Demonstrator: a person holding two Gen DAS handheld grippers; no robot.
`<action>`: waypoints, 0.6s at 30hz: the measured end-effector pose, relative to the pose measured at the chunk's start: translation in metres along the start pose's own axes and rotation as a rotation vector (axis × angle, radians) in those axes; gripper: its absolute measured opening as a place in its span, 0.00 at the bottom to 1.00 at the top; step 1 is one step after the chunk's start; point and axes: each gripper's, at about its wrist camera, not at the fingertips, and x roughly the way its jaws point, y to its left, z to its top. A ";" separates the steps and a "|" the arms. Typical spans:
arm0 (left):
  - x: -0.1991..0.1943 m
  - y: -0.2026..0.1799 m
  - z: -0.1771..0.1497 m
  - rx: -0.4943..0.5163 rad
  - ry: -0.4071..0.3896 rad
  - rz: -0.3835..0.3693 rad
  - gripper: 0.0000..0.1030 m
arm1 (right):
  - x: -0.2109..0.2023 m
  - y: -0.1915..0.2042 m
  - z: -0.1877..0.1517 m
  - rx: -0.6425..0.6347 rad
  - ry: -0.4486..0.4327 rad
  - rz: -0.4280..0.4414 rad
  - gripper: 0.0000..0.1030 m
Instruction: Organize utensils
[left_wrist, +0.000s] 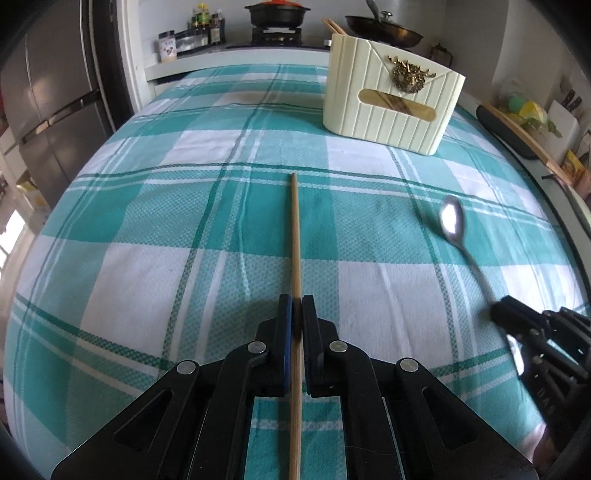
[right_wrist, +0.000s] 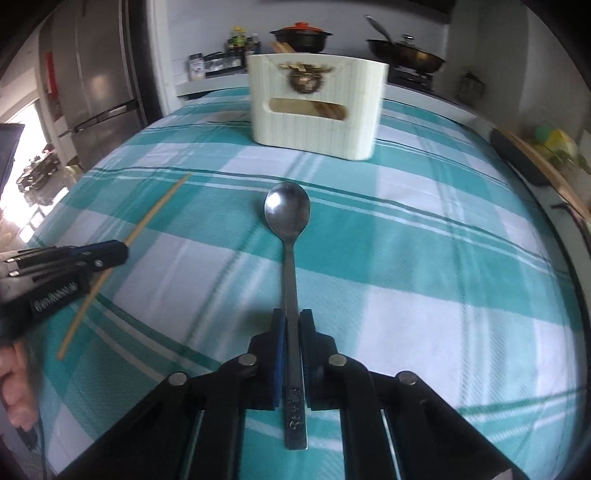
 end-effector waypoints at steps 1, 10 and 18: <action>-0.001 0.001 -0.001 0.003 0.002 -0.003 0.04 | -0.001 -0.005 -0.002 0.006 0.001 -0.006 0.07; -0.013 0.020 -0.001 -0.012 0.061 -0.156 0.59 | -0.023 -0.043 -0.017 0.107 -0.023 0.052 0.44; -0.015 0.040 0.014 0.016 0.107 -0.218 0.61 | -0.036 -0.053 -0.012 0.139 -0.046 0.077 0.46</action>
